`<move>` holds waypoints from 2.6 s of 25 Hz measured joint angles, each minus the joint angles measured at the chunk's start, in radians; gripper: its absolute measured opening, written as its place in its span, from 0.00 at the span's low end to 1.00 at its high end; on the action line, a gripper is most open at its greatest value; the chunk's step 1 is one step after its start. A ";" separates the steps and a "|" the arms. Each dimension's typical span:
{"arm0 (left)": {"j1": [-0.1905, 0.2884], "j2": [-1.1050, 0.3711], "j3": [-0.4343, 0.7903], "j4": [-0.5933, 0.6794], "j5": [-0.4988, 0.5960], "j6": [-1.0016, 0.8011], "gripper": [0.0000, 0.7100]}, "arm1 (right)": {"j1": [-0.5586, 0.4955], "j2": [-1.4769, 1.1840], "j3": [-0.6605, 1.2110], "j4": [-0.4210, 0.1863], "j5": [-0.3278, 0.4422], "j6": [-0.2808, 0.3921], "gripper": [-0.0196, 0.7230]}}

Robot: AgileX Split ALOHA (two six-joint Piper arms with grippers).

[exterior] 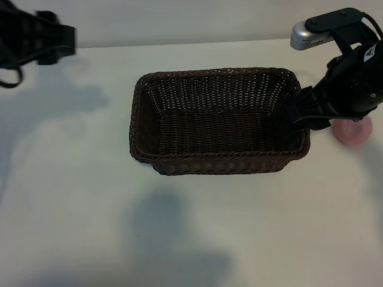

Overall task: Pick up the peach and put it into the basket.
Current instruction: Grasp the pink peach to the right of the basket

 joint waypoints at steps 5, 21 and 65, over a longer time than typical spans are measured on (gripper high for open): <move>0.000 -0.130 0.012 0.071 0.060 -0.022 0.84 | 0.000 0.000 0.000 0.000 0.001 -0.001 0.78; 0.000 -0.825 0.430 0.195 0.017 -0.095 0.84 | 0.000 0.000 0.000 0.000 0.002 -0.003 0.78; 0.000 -1.267 0.707 0.039 0.338 0.106 0.83 | 0.000 0.000 0.000 -0.050 -0.018 0.041 0.78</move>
